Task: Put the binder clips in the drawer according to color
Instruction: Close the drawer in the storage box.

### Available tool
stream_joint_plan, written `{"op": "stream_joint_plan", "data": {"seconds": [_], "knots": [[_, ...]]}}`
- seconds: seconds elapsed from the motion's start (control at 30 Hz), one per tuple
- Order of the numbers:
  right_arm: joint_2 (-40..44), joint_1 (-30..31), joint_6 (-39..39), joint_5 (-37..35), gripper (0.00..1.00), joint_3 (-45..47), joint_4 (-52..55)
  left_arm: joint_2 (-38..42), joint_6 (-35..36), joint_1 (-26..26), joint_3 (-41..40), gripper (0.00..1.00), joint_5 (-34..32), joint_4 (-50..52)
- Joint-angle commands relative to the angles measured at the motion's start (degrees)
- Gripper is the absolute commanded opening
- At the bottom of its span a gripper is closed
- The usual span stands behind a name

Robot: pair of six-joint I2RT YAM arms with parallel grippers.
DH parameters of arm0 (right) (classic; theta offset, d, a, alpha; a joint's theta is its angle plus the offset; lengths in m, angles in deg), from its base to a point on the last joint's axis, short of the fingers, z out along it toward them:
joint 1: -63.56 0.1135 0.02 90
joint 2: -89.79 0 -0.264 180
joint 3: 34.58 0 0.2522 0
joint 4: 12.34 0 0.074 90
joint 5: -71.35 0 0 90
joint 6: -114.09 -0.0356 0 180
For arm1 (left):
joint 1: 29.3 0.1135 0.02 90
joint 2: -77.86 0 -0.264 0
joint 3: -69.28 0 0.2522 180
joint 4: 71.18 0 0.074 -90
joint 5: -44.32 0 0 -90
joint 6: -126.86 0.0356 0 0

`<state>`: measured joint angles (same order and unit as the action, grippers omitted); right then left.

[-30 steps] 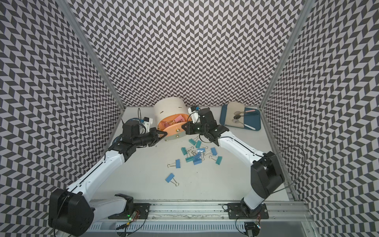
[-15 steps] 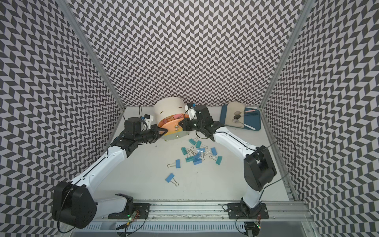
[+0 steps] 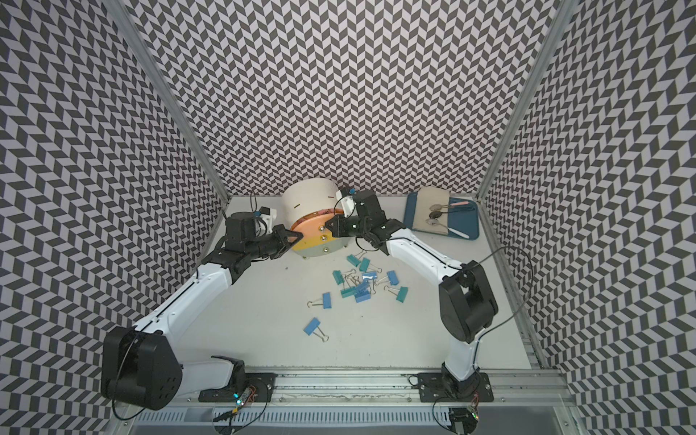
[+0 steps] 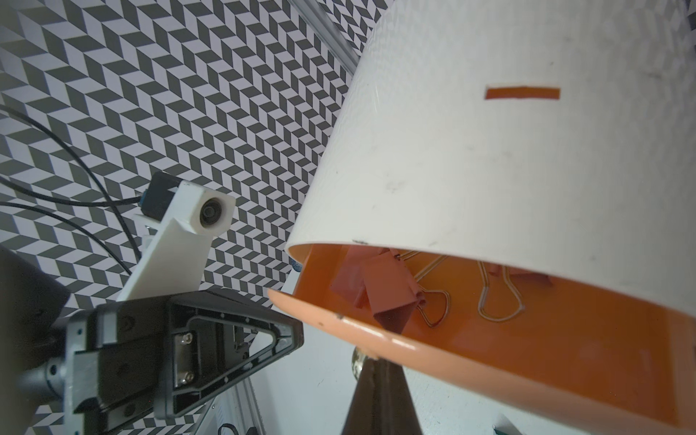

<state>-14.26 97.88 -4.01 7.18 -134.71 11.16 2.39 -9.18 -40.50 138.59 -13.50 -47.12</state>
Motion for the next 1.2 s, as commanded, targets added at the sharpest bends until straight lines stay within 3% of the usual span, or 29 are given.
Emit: {"op": "stream_joint_plan", "data": {"seconds": [0.0,1.17], "knots": [[-1.20,-0.22,-0.51,0.19,0.00,-2.02,-3.65,-0.80,1.22,0.53,2.35,0.00,-0.13,-0.88],[-4.29,-1.10,-4.10,-0.03,0.00,-4.22,-5.85,-2.41,1.66,1.80,4.37,0.00,1.11,-0.95]]}}
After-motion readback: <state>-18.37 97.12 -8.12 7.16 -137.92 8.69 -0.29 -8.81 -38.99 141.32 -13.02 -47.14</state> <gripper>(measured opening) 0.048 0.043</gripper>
